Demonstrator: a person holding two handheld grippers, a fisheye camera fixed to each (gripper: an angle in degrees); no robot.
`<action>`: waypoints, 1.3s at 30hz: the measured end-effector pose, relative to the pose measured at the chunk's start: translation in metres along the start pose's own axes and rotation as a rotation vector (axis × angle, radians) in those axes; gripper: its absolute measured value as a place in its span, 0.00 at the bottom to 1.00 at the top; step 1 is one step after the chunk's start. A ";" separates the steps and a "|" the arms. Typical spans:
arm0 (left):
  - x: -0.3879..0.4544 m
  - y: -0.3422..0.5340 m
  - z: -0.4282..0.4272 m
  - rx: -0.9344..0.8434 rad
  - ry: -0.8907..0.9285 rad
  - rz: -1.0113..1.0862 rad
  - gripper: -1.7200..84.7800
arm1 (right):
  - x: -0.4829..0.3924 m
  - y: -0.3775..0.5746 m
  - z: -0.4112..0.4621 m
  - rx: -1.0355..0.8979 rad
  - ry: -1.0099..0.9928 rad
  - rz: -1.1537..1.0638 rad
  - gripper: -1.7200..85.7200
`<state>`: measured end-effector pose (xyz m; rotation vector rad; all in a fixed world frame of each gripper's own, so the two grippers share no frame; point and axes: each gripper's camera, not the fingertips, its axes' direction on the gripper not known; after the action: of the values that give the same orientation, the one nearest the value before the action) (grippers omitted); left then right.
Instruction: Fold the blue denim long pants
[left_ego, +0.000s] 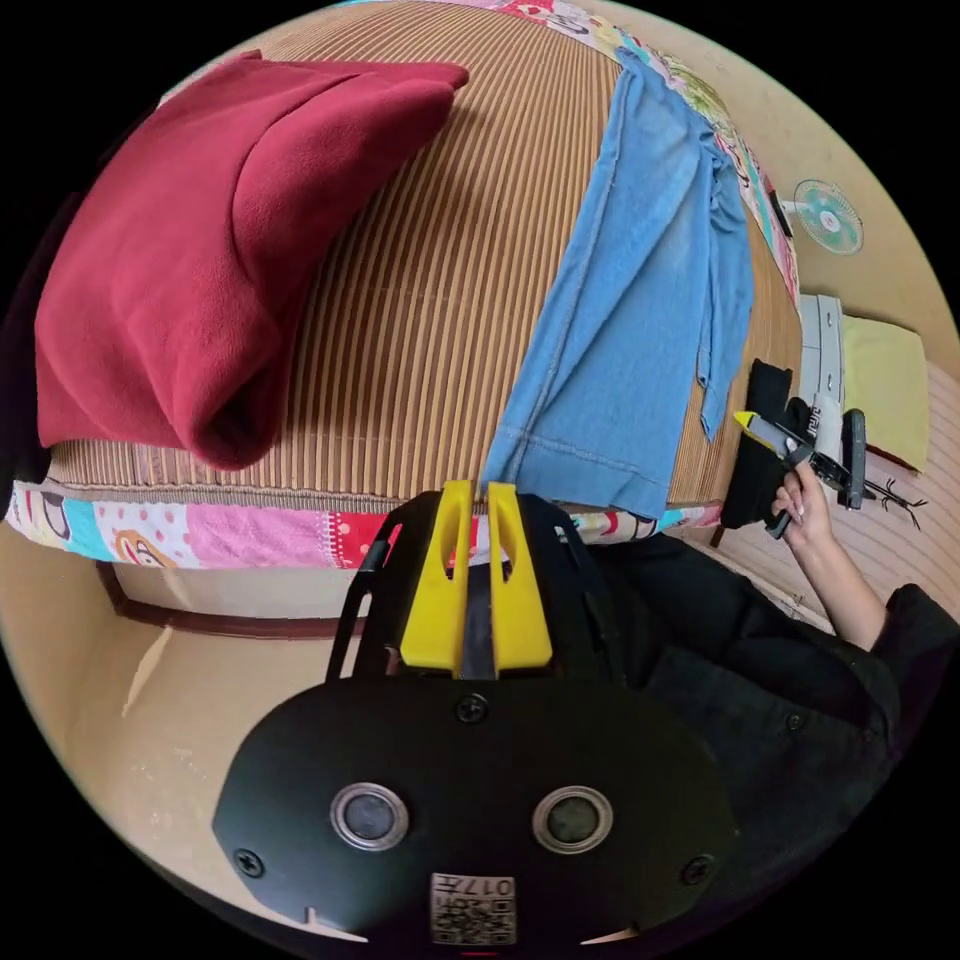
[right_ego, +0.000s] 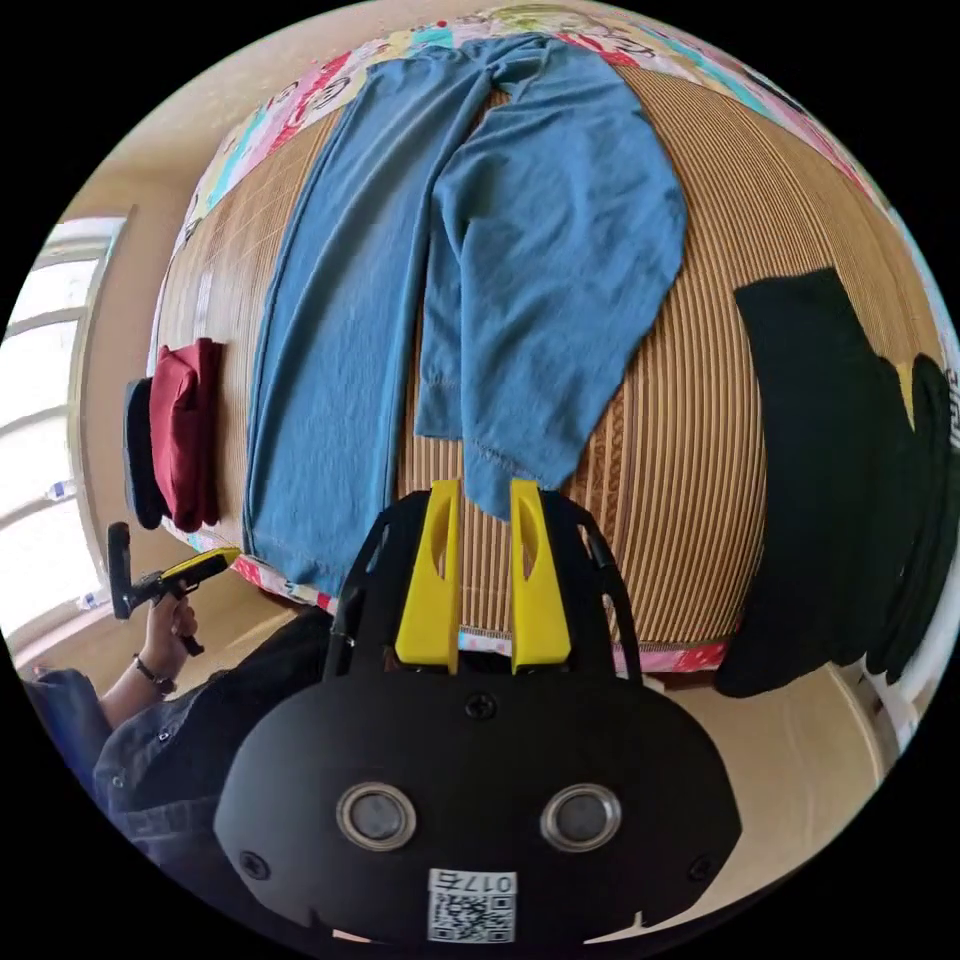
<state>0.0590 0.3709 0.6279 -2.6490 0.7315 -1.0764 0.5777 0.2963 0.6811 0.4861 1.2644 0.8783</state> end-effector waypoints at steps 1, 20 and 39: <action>0.001 0.004 0.001 0.009 0.003 -0.016 0.05 | -0.022 -0.009 -0.008 0.016 0.015 -0.081 0.11; 0.096 0.013 0.084 0.133 0.072 -0.018 0.01 | -0.069 -0.052 -0.331 0.326 -0.926 -0.079 0.05; 0.221 -0.152 0.287 -0.146 0.283 0.260 0.11 | -0.025 -0.048 -0.458 0.343 -0.400 0.255 0.05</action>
<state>0.4515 0.3860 0.6077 -2.4471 1.2146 -1.3813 0.1538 0.1822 0.5389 1.0610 0.9943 0.7269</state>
